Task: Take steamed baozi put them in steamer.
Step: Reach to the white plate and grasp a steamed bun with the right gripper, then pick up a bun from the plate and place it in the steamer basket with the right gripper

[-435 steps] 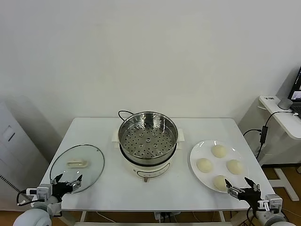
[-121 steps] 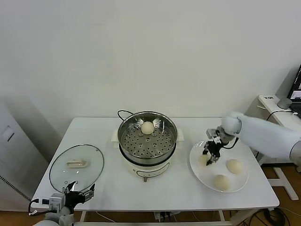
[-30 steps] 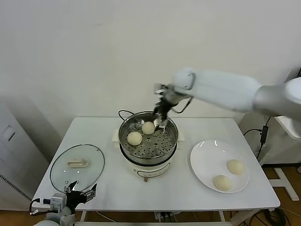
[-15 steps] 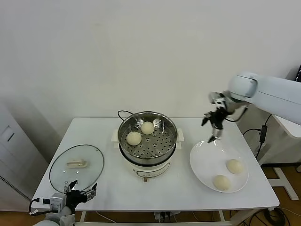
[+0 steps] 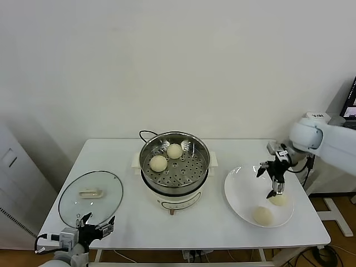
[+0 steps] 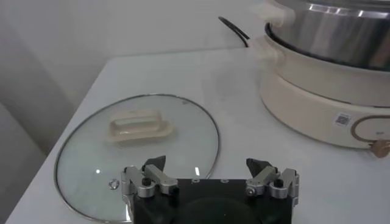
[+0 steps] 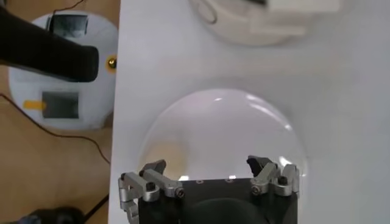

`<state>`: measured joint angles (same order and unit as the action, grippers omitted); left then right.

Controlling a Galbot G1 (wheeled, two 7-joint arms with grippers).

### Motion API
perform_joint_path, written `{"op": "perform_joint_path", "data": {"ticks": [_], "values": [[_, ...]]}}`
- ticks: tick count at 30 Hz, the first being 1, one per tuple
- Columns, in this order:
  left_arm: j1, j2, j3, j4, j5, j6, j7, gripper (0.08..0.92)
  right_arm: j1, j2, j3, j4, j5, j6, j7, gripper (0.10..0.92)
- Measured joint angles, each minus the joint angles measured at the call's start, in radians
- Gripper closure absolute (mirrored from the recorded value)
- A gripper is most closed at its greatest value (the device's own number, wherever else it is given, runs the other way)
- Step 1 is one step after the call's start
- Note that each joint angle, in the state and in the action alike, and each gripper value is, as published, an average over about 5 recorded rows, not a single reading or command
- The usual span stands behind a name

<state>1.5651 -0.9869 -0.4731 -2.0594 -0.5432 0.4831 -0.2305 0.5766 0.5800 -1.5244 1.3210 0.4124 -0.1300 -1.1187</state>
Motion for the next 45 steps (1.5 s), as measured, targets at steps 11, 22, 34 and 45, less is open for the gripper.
{"op": "perform_joint_path", "data": {"ticks": [11, 22, 34, 45], "values": [[-0.001, -0.001, 0.007, 0.004, 0.001, 0.001, 0.000, 0.177, -0.172, 0.000, 0.102, -0.040, -0.088, 0.020, -0.001, 0.203], [0.006, -0.007, 0.007, 0.005, 0.005, 0.001, 0.000, 0.177, -0.289, 0.016, 0.169, -0.074, -0.135, 0.023, 0.000, 0.262], [0.006, -0.007, 0.011, 0.000, 0.007, 0.001, -0.001, 0.177, -0.335, 0.016, 0.209, -0.096, -0.121, 0.014, -0.001, 0.559], [0.010, -0.002, 0.011, -0.003, 0.007, 0.002, -0.001, 0.177, -0.233, 0.017, 0.180, -0.087, -0.079, 0.027, -0.024, 0.584]]}}
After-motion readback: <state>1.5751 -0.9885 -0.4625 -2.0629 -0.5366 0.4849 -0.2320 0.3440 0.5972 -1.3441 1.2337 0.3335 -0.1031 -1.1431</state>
